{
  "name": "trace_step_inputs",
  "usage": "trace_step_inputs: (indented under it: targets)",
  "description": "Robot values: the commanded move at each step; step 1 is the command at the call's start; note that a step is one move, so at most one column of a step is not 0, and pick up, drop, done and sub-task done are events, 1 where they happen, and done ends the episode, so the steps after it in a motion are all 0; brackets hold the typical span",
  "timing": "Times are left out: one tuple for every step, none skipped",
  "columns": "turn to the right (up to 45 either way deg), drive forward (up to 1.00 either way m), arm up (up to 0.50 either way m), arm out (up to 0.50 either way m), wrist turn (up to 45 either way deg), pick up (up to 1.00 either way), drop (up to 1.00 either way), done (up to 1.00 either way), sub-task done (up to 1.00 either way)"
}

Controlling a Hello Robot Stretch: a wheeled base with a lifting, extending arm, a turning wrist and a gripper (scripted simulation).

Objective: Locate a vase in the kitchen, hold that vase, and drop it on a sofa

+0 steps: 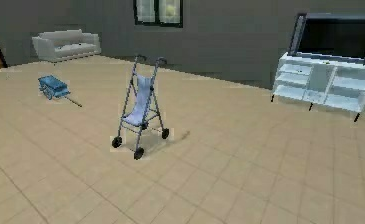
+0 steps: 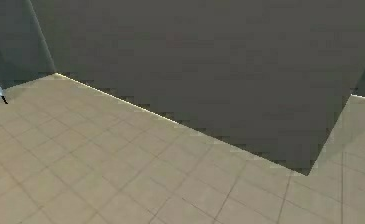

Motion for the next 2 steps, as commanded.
trace_step_inputs:
  targets:
    - [-30.0,0.0,0.0,0.0,0.0,0.0,0.0,0.0,0.0]
    - [0.0,0.85,0.0,0.0,0.0,0.0,0.0,0.0,0.0]
